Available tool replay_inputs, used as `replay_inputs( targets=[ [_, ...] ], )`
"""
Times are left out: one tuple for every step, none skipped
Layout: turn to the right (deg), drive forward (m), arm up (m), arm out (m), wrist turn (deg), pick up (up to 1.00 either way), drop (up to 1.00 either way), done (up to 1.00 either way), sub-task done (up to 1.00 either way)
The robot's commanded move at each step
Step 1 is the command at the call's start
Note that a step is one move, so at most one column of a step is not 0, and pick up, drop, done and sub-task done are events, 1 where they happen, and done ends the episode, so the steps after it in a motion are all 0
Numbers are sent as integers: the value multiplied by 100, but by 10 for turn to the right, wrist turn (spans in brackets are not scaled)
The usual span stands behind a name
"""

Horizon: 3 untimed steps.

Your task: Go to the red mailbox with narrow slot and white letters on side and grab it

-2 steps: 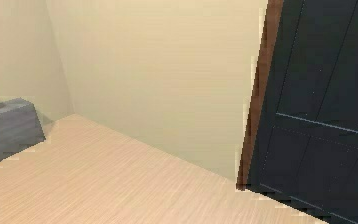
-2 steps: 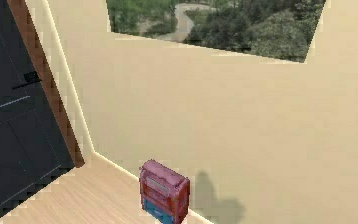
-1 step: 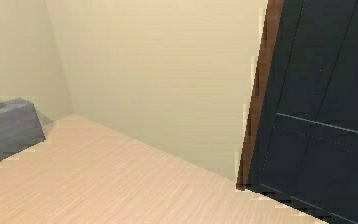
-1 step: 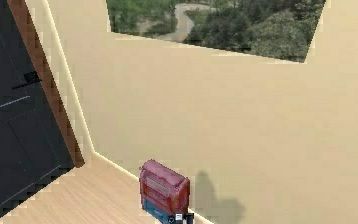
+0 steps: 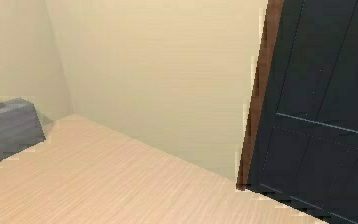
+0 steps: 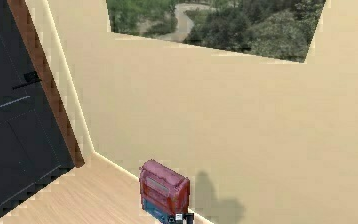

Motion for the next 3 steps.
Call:
replay_inputs(
  targets=[
    [0,0,0,0,450,0,0,0,0],
    [0,0,0,0,450,0,0,0,0],
    [0,0,0,0,450,0,0,0,0]
  ],
)
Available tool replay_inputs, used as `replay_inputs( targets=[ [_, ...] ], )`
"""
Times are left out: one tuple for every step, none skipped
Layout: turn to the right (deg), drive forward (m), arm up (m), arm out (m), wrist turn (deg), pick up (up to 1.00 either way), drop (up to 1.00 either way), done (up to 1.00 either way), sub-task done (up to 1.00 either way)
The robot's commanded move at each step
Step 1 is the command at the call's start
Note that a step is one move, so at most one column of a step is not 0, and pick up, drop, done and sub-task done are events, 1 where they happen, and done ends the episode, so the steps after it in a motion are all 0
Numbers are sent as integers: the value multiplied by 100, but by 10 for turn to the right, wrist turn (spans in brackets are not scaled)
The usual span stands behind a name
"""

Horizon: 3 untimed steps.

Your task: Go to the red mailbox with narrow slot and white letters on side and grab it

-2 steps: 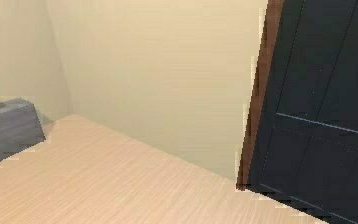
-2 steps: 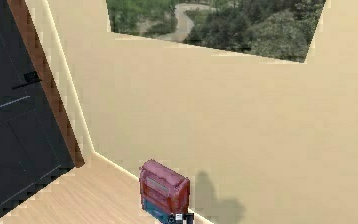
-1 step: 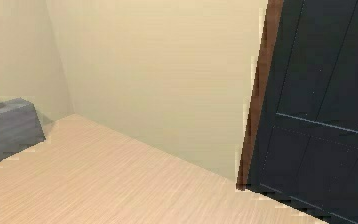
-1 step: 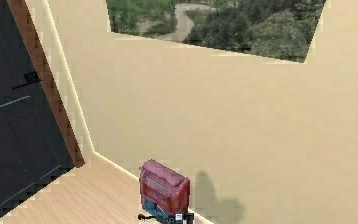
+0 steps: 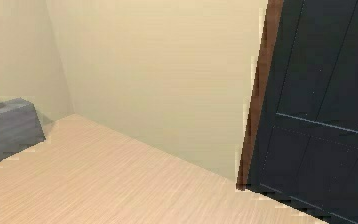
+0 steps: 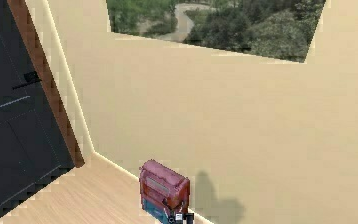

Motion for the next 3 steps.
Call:
replay_inputs(
  targets=[
    [0,0,0,0,0,100,0,0,0],
    [0,0,10,0,0,0,0,0,0],
    [0,0,0,0,0,0,0,100,0]
  ],
)
